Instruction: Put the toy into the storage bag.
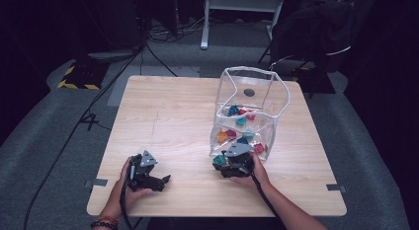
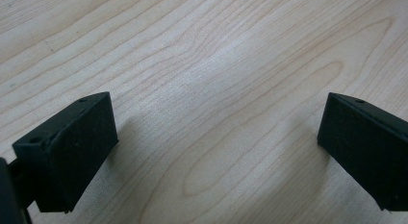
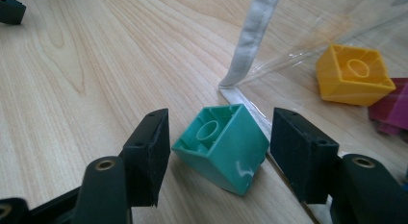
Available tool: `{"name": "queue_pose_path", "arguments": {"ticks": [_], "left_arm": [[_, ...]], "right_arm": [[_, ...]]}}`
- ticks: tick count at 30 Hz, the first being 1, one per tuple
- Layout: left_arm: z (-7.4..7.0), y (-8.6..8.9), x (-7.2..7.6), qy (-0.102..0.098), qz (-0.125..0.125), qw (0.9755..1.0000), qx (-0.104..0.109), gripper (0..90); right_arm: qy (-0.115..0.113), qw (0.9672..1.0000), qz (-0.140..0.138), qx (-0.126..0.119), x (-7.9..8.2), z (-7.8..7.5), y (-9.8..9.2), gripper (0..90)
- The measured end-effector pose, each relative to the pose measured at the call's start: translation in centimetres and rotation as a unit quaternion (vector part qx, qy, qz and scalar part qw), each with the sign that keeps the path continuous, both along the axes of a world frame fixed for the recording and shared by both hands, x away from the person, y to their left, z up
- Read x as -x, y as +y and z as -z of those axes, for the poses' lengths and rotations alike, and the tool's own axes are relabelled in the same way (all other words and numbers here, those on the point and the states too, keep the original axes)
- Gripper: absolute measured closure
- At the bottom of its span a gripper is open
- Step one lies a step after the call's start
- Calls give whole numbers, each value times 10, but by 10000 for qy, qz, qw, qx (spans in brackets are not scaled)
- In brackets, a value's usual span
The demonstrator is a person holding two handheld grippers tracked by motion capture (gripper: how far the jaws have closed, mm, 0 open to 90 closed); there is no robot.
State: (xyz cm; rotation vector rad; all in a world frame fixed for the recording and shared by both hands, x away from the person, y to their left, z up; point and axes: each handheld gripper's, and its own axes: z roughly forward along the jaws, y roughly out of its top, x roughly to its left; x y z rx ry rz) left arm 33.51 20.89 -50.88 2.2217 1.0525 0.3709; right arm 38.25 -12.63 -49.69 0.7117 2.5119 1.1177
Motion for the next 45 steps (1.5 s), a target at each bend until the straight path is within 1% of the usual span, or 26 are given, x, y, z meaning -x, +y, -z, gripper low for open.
{"name": "queue_pose_path", "arguments": {"ticks": [7,9,10,17,21,27,31,38,45], "left_arm": [[0,0,0,-2,-1,10000,1,6],[0,0,0,-1,-1,10000,5,5],[0,0,0,-2,1,10000,3,6],[0,0,0,-1,-1,10000,1,5],[0,0,0,-1,-1,10000,0,6],[0,0,0,-1,1,10000,3,5],[0,0,0,0,-1,10000,0,5],[0,0,0,-1,1,10000,2,6],[0,0,0,-5,0,10000,-4,5]], "right_arm": [[-15,9998,-31,171,2,5,9,421],[-10,9999,-31,146,2,5,10,445],[-11,9999,-34,135,2,5,11,479],[-1,9999,-72,138,3,5,9,488],[6,9999,-114,92,5,3,6,491],[-53,9998,-170,24,9,-5,-5,491],[-95,9998,-149,-38,11,-12,-14,491],[-222,9995,-81,-208,18,-28,-36,491],[-300,9991,-61,-283,23,-43,-51,491]]}}
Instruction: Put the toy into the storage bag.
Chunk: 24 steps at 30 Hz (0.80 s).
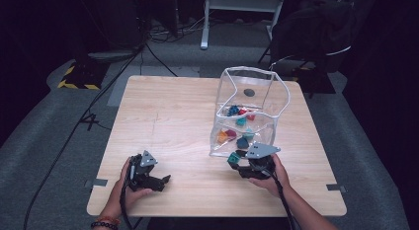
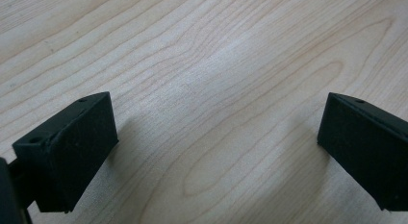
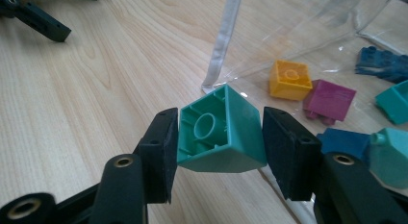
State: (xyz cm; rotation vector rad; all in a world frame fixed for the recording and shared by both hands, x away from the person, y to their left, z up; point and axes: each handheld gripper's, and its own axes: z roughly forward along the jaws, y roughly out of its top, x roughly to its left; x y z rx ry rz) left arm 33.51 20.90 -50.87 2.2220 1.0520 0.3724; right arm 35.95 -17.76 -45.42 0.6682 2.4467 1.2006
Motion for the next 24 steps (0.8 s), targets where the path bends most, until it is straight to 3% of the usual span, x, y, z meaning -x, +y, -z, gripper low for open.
{"name": "queue_pose_path", "arguments": {"ticks": [24], "left_arm": [[0,0,0,5,-2,10000,5,5]], "right_arm": [[-450,9980,211,-391,18,-64,-50,491]]}}
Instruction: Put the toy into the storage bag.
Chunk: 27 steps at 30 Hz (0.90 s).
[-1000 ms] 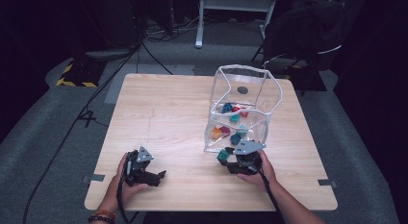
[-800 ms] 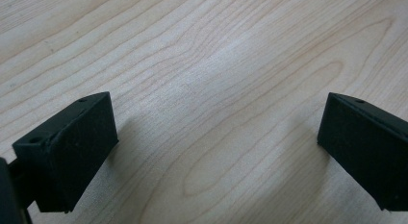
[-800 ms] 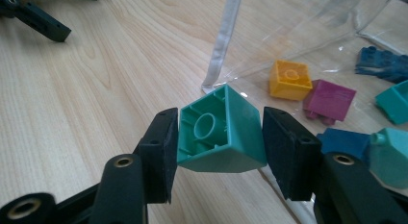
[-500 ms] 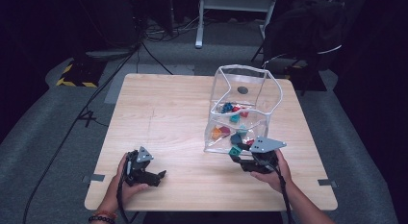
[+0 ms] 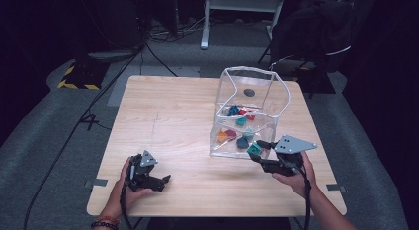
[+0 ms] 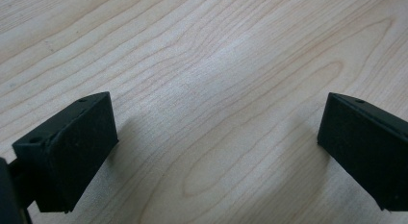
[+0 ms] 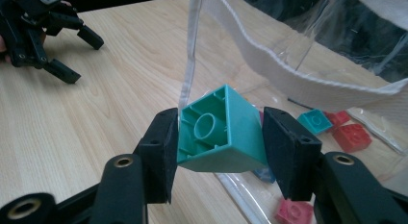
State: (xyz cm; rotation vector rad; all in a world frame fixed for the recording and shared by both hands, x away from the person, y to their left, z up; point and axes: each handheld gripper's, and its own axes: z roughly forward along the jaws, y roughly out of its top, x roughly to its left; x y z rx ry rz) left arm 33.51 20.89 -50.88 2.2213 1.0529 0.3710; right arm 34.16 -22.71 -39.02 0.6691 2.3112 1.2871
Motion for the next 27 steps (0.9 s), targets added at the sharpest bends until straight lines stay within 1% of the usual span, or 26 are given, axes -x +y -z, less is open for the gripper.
{"name": "queue_pose_path", "arguments": {"ticks": [6,19,27], "left_arm": [[0,0,0,0,0,10000,1,5],[0,0,0,-4,1,10000,-4,5],[0,0,0,1,1,10000,-1,5]], "right_arm": [[-117,9999,26,-69,3,-15,-6,491],[-309,9994,119,-123,2,-37,-11,491],[-436,9987,158,-232,3,-52,-15,491]]}}
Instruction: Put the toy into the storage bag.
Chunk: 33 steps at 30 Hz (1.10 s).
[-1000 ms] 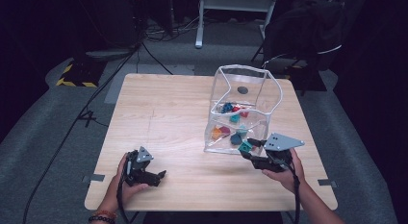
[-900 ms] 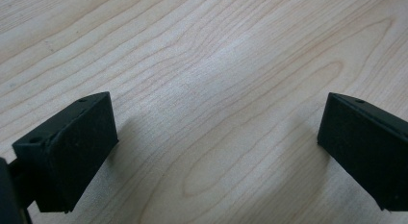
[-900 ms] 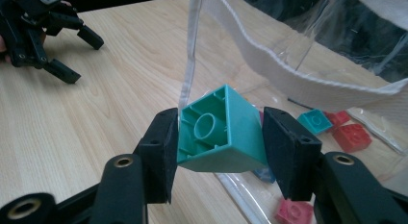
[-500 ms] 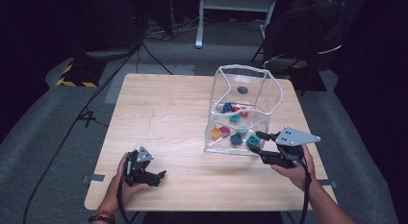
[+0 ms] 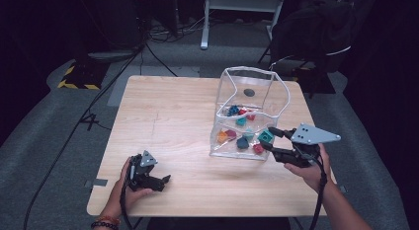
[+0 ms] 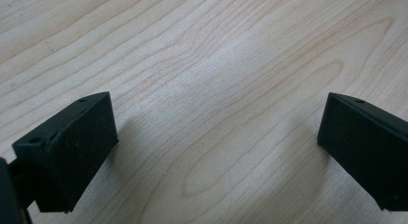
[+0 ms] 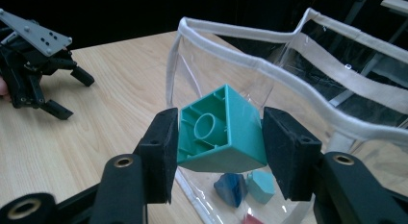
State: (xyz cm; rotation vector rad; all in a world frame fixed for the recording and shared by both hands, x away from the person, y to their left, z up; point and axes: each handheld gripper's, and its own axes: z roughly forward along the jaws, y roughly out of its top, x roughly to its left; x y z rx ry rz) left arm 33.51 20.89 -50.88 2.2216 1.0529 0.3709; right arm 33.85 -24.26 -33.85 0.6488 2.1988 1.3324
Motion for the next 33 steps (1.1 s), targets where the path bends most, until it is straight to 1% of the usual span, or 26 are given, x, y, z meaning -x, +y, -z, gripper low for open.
{"name": "queue_pose_path", "arguments": {"ticks": [11,19,33], "left_arm": [[0,0,0,-6,1,10000,-4,5],[0,0,0,-4,-1,10000,-3,5],[0,0,0,5,0,10000,1,5]], "right_arm": [[-160,9999,51,-39,-1,-16,-3,491],[-244,9996,118,-69,-4,-27,-4,491],[-339,9991,237,-99,-11,-39,-4,491]]}}
